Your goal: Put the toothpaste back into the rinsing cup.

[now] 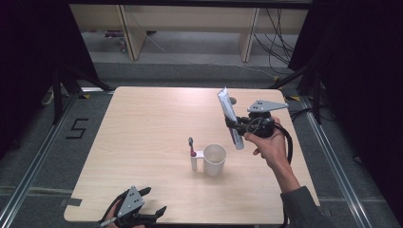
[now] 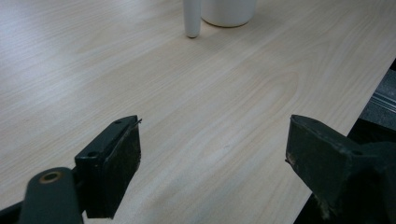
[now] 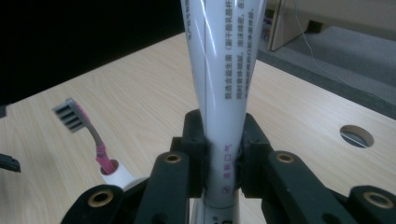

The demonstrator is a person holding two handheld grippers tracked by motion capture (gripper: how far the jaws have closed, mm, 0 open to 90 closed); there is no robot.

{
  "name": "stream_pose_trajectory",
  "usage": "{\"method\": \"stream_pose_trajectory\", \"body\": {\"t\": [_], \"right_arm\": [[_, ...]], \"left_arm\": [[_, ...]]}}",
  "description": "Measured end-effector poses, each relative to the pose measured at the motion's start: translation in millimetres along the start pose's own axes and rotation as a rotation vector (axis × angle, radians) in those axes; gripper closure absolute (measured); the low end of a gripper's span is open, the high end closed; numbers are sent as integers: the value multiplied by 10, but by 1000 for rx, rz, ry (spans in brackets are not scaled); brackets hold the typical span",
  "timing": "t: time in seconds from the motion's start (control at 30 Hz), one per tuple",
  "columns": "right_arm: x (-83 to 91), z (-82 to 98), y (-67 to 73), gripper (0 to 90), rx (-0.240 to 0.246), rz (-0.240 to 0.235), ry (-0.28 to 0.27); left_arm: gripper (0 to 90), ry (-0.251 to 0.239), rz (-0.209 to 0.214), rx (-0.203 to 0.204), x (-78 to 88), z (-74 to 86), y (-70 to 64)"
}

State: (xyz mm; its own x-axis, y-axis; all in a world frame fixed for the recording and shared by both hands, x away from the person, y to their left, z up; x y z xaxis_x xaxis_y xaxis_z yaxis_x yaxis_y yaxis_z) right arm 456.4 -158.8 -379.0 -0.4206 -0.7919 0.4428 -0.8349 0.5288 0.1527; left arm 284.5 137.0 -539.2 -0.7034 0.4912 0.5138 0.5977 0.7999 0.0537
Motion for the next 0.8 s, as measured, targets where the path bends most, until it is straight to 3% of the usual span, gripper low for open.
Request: {"method": "stream_pose_trajectory", "body": {"t": [0.43,0.8], "right_arm": [[-291,22,203,767,-13,-82,-24],[-446,113,275,766,-25,-99,-15]], "left_arm": [[176,0,2,-7,9,4,-2],[175,9,1,-18,13,13,4]]}}
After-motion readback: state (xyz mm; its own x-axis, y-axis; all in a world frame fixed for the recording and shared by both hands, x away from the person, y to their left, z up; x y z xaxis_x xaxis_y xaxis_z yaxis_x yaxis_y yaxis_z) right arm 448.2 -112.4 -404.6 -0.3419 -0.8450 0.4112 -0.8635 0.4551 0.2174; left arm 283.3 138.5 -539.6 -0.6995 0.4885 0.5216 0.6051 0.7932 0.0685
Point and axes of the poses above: each handheld gripper's, and its own axes: x roughly backward along the jaws, z roughly out of its underside, y roughly to its left, the point moved 6 cm from there along -x, roughly forward along the jaws, and after that the axes turned 10 degrees about -z, right-handed, at the moved point
